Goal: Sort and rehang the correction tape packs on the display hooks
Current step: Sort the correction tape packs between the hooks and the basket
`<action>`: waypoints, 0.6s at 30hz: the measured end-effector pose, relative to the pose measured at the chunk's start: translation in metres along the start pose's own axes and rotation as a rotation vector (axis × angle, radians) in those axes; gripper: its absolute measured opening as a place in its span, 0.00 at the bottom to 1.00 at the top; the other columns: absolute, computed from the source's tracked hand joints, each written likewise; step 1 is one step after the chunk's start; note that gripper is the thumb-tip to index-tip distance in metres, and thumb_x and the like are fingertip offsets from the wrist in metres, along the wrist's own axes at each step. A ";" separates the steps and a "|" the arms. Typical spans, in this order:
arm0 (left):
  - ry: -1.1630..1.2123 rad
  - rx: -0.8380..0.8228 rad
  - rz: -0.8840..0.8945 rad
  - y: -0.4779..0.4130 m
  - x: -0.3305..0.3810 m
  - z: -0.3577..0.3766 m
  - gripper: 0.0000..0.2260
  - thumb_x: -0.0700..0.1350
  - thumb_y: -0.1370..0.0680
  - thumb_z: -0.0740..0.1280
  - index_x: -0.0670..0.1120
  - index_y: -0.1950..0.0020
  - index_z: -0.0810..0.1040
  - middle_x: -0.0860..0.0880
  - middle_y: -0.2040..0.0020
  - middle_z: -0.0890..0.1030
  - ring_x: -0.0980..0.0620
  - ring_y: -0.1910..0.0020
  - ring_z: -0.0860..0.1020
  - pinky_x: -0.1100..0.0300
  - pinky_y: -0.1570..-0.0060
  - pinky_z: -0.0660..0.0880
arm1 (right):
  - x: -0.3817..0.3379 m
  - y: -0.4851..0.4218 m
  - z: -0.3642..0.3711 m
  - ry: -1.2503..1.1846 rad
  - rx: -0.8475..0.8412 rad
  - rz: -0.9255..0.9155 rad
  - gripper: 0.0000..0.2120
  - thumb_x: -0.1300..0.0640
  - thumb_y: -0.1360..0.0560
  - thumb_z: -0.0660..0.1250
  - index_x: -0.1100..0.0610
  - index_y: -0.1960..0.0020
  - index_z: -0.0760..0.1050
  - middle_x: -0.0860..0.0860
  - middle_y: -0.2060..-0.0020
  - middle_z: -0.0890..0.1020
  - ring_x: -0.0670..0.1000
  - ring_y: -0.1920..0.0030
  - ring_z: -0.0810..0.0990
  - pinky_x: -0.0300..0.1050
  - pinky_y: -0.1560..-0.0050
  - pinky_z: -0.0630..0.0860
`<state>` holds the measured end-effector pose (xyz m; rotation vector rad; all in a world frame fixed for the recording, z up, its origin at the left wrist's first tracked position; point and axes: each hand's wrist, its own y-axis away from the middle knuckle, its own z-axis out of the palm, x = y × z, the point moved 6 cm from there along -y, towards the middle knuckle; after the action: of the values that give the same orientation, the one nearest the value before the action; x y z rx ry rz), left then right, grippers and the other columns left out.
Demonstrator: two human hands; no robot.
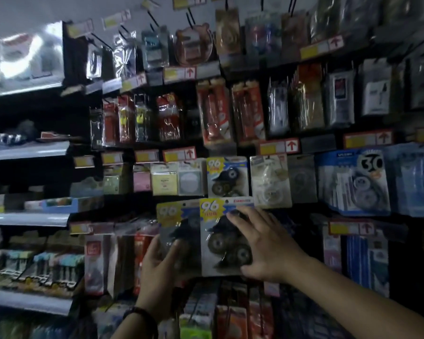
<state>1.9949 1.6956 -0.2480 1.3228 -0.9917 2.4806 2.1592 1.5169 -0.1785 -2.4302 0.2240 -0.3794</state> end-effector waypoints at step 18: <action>-0.177 0.056 0.262 -0.044 0.056 -0.011 0.08 0.43 0.18 0.72 0.56 0.44 0.85 0.48 0.46 0.89 0.48 0.47 0.89 0.45 0.50 0.87 | 0.027 -0.122 -0.021 0.356 -0.009 0.149 0.55 0.48 0.29 0.76 0.55 0.14 0.46 0.59 0.17 0.50 0.62 0.18 0.51 0.60 0.21 0.61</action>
<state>1.9730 1.7273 -0.1872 1.5431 -1.2148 2.6306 2.1858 1.5918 -0.0792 -2.3219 0.5581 -0.7427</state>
